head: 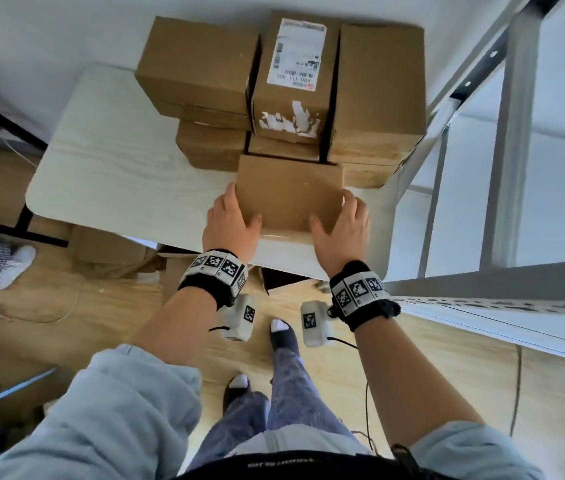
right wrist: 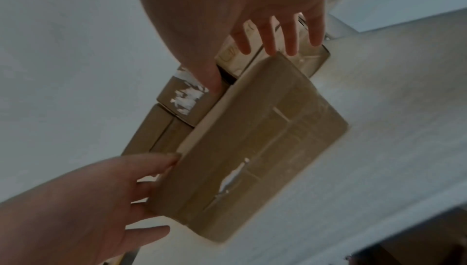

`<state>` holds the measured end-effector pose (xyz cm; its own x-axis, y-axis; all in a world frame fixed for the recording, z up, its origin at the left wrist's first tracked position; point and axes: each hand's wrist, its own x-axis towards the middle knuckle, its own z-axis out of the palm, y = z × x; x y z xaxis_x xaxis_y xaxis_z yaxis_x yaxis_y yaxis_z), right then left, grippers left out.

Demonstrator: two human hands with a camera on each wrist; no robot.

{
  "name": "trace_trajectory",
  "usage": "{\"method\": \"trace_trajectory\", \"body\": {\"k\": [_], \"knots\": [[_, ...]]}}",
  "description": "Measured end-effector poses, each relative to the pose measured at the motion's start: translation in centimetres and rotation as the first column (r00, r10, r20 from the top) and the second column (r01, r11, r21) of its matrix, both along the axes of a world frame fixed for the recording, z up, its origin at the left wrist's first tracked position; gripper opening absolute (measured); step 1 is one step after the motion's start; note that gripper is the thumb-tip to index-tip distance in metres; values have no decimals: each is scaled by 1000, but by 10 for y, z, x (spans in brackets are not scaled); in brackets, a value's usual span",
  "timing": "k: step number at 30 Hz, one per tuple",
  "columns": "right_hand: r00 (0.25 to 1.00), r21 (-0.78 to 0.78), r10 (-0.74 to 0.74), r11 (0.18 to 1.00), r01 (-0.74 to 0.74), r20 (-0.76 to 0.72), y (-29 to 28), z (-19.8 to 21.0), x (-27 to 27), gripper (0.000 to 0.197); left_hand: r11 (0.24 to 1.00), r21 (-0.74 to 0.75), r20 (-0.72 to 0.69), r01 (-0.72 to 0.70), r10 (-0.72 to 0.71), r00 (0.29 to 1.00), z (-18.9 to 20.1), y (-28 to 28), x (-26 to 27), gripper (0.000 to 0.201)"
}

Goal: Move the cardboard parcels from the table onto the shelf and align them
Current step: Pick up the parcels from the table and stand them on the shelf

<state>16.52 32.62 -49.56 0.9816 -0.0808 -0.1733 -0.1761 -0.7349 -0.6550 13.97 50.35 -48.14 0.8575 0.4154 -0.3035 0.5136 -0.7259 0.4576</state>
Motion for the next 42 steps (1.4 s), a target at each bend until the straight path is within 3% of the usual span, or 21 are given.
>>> {"method": "trace_trajectory", "body": {"k": [5, 17, 25, 30, 36, 42], "knots": [[995, 127, -41, 991, 51, -86, 10, -11, -7, 74, 996, -77, 4, -54, 54, 999, -10, -5, 3, 68], [997, 113, -73, 991, 73, -9, 20, 28, -21, 69, 999, -43, 103, -4, 8, 995, 29, 9, -3, 68], [983, 110, -100, 990, 83, 155, 38, 81, -59, 67, 998, -43, 281, 47, -33, 959, 76, 29, -38, 69], [956, 106, -138, 988, 114, 260, 51, 115, -103, 67, 994, -94, 452, 61, -12, 892, 108, 46, -73, 54], [904, 70, -200, 980, 188, 377, 58, 149, -162, 62, 981, -143, 499, 132, -44, 865, 130, 59, -116, 52], [877, 9, -219, 971, 238, 427, 56, 168, -200, 57, 969, -205, 467, 139, -28, 884, 148, 58, -142, 52]]}}
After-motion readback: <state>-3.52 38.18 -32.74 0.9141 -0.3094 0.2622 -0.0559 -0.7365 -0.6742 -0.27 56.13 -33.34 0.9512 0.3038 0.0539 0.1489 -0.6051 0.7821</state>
